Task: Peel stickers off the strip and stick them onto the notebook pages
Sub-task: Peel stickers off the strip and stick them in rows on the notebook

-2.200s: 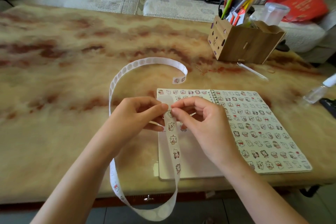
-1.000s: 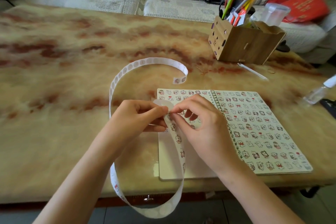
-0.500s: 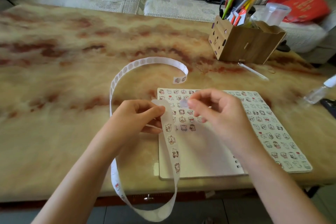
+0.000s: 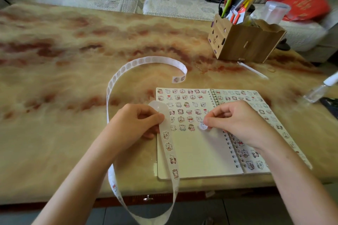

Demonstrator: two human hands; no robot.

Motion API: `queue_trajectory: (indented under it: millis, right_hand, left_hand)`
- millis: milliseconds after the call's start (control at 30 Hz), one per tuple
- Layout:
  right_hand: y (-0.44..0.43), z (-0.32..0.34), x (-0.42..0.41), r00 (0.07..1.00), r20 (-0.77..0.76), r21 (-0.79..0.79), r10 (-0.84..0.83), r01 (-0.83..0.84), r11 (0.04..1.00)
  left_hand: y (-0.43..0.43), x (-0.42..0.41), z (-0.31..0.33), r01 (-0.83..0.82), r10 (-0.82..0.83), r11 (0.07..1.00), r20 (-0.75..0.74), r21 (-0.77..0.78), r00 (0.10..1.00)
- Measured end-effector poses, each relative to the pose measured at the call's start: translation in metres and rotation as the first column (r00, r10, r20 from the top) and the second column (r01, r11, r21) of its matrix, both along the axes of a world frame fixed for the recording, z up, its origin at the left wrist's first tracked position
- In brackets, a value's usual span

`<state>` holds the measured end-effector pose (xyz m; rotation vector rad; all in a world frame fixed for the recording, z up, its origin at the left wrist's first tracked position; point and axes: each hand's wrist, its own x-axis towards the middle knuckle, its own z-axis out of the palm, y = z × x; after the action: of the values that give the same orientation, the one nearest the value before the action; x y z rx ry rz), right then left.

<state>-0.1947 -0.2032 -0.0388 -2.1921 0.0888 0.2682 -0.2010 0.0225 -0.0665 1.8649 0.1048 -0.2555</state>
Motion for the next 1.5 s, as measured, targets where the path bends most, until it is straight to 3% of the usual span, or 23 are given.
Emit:
queue_trajectory:
  millis: [900, 1167, 1300, 1500]
  right_hand:
    - [0.007, -0.011, 0.001, 0.997, 0.068, -0.135, -0.028, 0.037, 0.99]
    - [0.008, -0.016, -0.002, 0.991, 0.136, -0.251, -0.007, 0.042, 0.967]
    - [0.008, -0.012, -0.004, 0.978, 0.206, -0.406, 0.018, 0.069, 0.911]
    - [-0.001, -0.014, 0.003, 0.992, 0.126, -0.232, 0.004, 0.025, 0.972]
  left_hand:
    - [0.001, 0.002, -0.004, 0.019, -0.019, 1.0, 0.01, 0.002, 1.0]
    - [0.001, 0.003, -0.005, 0.022, -0.022, 1.0, 0.024, 0.014, 0.999]
    - [0.0, 0.003, -0.004, 0.013, -0.015, 0.999, 0.041, 0.035, 0.999]
    - [0.0, 0.003, -0.005, 0.003, -0.005, 0.999, 0.044, 0.044, 0.999]
